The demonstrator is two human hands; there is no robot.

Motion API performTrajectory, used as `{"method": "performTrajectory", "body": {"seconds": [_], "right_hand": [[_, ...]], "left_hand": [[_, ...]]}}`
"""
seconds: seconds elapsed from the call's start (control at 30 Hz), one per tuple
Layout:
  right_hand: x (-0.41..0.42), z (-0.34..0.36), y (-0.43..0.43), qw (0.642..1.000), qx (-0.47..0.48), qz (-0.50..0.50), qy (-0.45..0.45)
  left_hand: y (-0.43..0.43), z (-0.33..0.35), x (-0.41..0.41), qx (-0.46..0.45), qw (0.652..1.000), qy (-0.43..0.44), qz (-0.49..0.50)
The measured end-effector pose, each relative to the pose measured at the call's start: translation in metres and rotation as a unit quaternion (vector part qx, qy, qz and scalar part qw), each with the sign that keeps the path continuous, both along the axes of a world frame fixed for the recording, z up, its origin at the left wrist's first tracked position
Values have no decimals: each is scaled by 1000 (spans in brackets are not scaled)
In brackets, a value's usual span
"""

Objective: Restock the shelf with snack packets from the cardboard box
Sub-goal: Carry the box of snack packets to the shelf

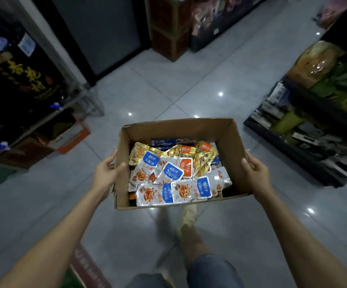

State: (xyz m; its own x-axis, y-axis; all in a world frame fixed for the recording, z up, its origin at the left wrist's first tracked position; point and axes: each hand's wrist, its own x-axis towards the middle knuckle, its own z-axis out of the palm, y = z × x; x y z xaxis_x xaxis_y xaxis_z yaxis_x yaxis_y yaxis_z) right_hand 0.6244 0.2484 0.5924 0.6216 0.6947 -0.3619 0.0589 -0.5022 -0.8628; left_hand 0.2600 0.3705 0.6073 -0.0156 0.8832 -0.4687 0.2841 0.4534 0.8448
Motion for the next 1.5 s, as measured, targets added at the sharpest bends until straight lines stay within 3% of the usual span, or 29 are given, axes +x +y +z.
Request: {"method": "performTrajectory", "body": {"seconds": [0.3, 0.53, 0.87, 1.5], "right_hand": [[93, 31, 154, 998, -4, -56, 8], [146, 30, 295, 993, -7, -104, -46], [223, 33, 466, 962, -16, -272, -12], [579, 25, 763, 943, -33, -332, -9]], "left_hand": [[199, 36, 105, 11, 998, -16, -63], [386, 47, 180, 26, 990, -34, -137], [645, 72, 328, 32, 959, -37, -279], [979, 60, 741, 51, 929, -22, -365]]}}
